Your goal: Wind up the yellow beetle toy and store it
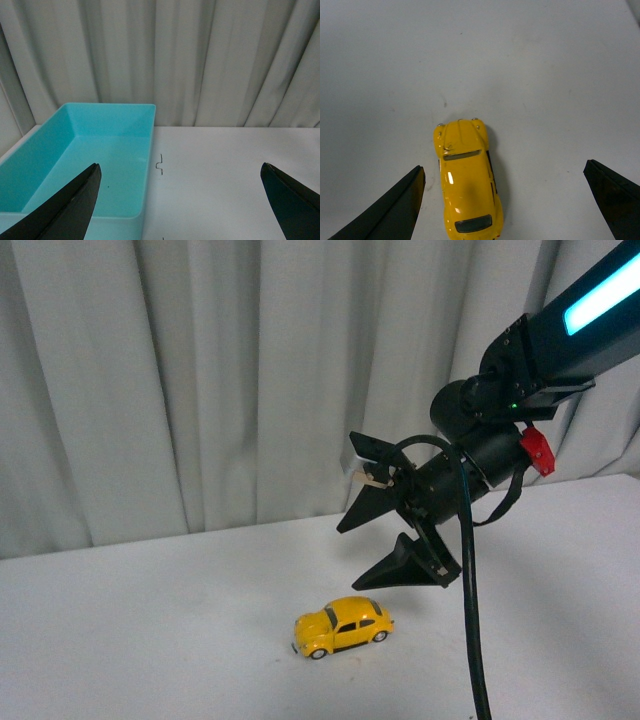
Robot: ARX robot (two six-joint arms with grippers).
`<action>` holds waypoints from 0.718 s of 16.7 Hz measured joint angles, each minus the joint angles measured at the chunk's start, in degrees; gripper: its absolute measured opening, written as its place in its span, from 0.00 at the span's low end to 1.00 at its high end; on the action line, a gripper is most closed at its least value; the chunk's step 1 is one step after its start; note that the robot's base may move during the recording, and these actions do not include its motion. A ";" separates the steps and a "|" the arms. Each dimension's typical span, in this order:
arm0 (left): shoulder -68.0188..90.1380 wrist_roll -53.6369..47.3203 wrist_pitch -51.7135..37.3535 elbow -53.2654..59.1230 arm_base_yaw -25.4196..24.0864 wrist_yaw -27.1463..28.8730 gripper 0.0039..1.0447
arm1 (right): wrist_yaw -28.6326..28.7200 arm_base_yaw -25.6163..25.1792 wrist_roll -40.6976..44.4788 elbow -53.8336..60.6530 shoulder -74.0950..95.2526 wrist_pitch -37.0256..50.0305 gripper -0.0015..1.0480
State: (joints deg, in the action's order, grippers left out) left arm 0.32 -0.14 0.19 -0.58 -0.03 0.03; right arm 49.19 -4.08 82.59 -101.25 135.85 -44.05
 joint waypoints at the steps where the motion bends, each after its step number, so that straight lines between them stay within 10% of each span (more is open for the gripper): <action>1: 0.00 0.00 0.00 0.00 0.00 0.00 0.94 | -0.61 0.68 2.14 -1.88 1.42 -2.64 0.94; 12: 0.00 0.00 0.00 0.00 0.00 0.00 0.94 | -9.62 3.78 4.90 2.10 5.11 -0.28 0.94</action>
State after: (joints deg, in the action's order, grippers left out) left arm 0.32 -0.14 0.19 -0.58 -0.03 0.03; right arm 39.57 -0.30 87.48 -99.15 140.97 -44.34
